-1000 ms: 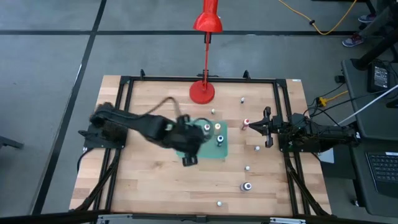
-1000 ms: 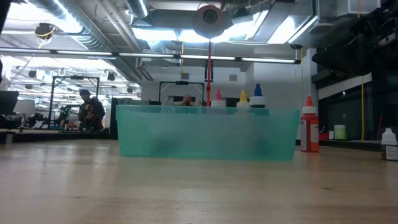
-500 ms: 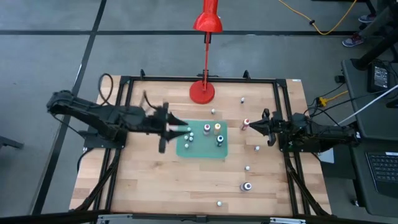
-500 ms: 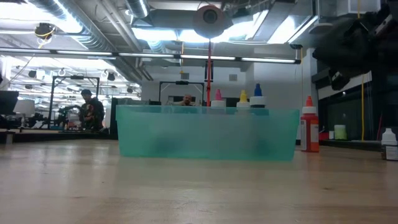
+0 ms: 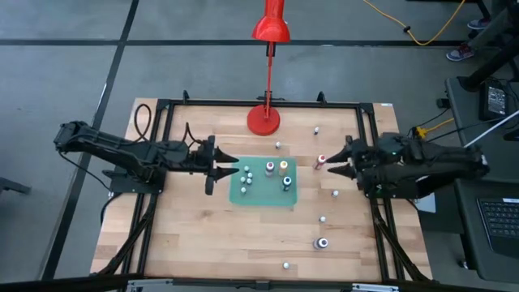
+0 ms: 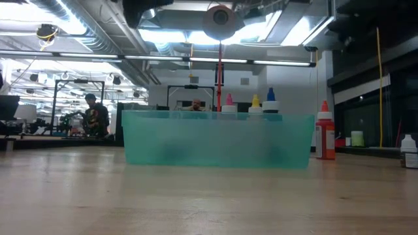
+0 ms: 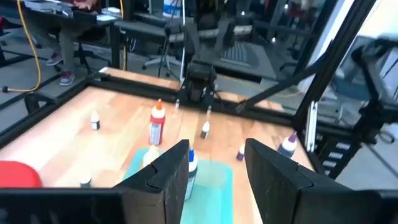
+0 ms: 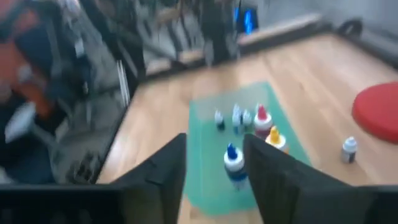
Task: Pick & Place food coloring
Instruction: Put the small orange food coloring bottle into the green bin
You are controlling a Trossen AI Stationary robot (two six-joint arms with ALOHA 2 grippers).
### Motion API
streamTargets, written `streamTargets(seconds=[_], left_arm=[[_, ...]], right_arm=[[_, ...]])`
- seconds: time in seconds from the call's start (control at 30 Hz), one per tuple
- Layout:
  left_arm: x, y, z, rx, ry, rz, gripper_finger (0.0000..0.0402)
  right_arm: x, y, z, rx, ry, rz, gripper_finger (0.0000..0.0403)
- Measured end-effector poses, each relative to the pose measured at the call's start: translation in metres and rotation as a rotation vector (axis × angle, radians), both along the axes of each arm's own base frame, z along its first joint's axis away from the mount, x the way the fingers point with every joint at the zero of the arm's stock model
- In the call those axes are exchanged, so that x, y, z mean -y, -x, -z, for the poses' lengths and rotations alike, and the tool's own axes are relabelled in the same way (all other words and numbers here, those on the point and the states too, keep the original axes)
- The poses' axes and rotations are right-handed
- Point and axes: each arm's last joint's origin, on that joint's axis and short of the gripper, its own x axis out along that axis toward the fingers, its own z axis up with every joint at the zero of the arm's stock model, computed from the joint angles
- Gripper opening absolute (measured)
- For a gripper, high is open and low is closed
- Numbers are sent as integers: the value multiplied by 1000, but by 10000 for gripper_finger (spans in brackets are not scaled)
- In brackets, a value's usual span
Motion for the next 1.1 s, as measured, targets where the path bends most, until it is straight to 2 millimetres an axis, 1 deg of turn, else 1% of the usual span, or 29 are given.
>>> streamTargets(seconds=[0.1,0.17,0.23,0.33,0.47,0.57,0.67,0.77,0.87,0.93,1.1], left_arm=[[0,1,7,-25,-28,3,149],[0,1,10,-34,-43,5,148],[0,1,11,-41,-52,5,149],[0,1,11,-41,-52,3,150],[0,1,11,-39,-28,-1,147],[0,1,11,-41,-4,-6,145],[1,2,12,-53,-10,0,145],[2,2,13,-61,-26,13,144],[2,2,14,-68,-32,13,144],[1,2,14,-71,-49,4,144],[-1,3,18,-113,-80,-57,144]], right_arm=[[-8,-20,-19,-123,31,-82,202],[-18,-36,-25,-210,40,-156,219],[-33,-53,-26,-271,51,-239,228],[-63,-75,-24,-333,115,-396,232],[-104,-98,-16,-381,243,-582,233],[-131,-114,-10,-406,310,-674,233],[-153,-129,-3,-425,369,-743,233],[-170,-143,1,-464,413,-787,233],[-180,-153,3,-529,442,-812,233],[-185,-157,6,-570,453,-822,233],[-198,-166,8,-582,452,-832,238]])
